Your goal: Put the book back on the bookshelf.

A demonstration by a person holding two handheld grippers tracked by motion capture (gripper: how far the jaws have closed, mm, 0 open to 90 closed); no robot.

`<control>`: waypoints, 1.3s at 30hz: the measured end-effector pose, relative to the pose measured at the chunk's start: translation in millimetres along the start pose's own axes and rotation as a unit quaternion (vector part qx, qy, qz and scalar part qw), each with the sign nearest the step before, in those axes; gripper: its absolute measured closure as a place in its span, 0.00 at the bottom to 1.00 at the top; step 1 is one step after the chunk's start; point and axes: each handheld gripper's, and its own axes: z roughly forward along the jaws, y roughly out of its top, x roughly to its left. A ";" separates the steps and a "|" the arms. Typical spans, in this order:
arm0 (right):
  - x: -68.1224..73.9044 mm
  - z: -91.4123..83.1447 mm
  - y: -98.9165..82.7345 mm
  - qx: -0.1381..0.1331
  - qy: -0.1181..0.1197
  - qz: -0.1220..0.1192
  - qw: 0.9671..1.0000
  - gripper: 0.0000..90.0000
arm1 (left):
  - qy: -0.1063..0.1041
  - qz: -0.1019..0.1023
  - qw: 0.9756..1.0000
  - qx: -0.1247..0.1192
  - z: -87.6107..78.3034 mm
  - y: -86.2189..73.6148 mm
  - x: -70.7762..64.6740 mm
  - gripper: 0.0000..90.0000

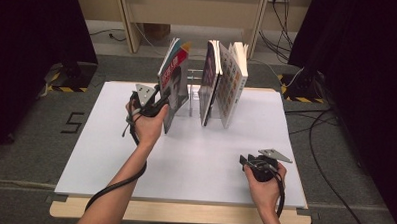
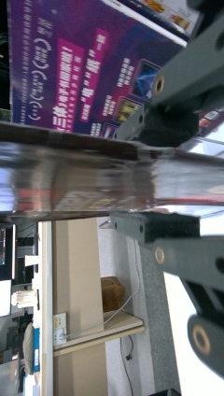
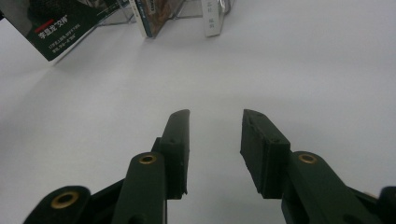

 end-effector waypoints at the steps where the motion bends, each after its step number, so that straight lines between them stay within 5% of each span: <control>1: -0.1 0.1 0.0 0.000 0.000 0.000 1.000 0.70 | -0.001 0.003 1.000 -0.001 1.2 3.1 -1.6 0.62; 5: -0.3 1.2 0.4 0.000 0.000 -0.003 1.000 0.70 | -0.009 0.016 1.000 -0.003 4.6 14.1 -9.4 0.59; 12: -1.3 -0.1 0.0 0.004 0.003 0.004 1.000 0.70 | -0.002 -0.019 1.000 0.005 14.4 32.0 -1.9 0.61; 23: -2.9 2.4 -0.7 0.015 0.006 0.007 1.000 0.69 | -0.045 0.014 0.998 0.038 28.7 39.2 -0.5 0.79; 29: -4.2 2.6 -1.0 0.019 0.006 0.008 1.000 0.69 | -0.033 0.008 0.998 0.044 34.1 43.1 1.2 0.95; 39: -6.4 2.5 -1.2 0.017 0.004 0.009 1.000 0.69 | -0.012 -0.011 1.000 0.017 33.2 46.6 6.9 0.96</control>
